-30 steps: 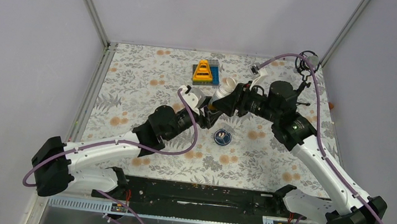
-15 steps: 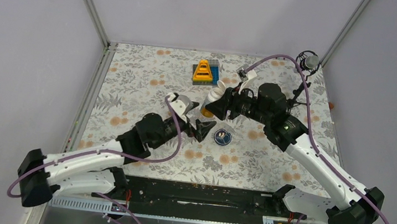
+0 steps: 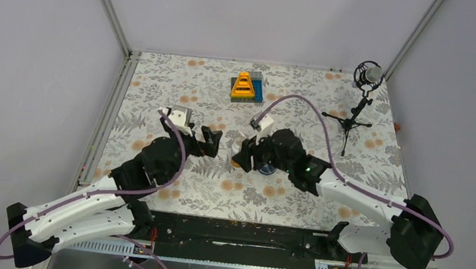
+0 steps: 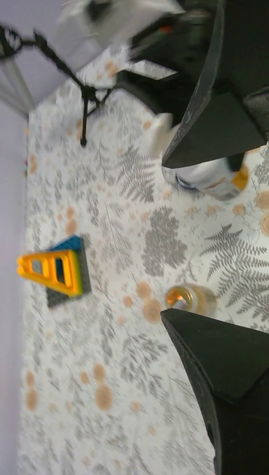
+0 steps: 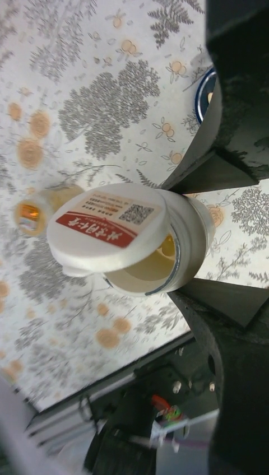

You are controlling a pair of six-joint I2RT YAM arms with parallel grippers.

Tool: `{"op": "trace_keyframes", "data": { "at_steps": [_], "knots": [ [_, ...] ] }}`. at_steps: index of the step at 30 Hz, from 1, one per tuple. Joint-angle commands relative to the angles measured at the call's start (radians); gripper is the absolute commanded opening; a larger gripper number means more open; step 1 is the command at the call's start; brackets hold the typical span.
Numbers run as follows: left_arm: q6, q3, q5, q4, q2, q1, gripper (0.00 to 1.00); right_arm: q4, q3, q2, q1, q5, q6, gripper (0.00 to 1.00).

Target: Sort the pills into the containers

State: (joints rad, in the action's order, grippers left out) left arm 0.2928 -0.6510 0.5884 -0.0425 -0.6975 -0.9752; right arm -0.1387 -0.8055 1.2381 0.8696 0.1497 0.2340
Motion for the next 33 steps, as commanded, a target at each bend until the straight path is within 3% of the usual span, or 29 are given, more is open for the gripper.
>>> {"op": "trace_keyframes", "data": {
  "at_steps": [1,5,9,17,21,27,33],
  "knots": [
    [0.240,-0.121,-0.013,-0.229,-0.072,0.107,0.98,-0.265,0.089,0.068,0.087,-0.128,-0.111,0.40],
    [0.375,-0.147,-0.211,-0.287,-0.131,0.237,0.98,-0.444,0.172,0.166,0.122,-0.173,-0.126,0.40],
    [0.422,-0.118,-0.318,-0.265,-0.150,0.281,0.95,-0.589,0.212,0.255,0.150,-0.213,-0.142,0.40],
    [0.446,-0.078,-0.389,-0.237,-0.159,0.306,0.94,-0.868,0.283,0.418,0.174,-0.208,-0.170,0.45],
    [0.450,-0.078,-0.392,-0.241,-0.179,0.309,0.94,-0.923,0.304,0.470,0.175,-0.215,-0.166,0.54],
    [0.446,-0.079,-0.428,-0.239,-0.207,0.311,0.98,-0.837,0.319,0.397,0.175,-0.231,-0.118,0.83],
    [0.428,-0.023,-0.444,-0.151,-0.167,0.311,0.99,-0.451,0.262,0.151,0.174,-0.200,-0.096,0.98]
  ]
}}
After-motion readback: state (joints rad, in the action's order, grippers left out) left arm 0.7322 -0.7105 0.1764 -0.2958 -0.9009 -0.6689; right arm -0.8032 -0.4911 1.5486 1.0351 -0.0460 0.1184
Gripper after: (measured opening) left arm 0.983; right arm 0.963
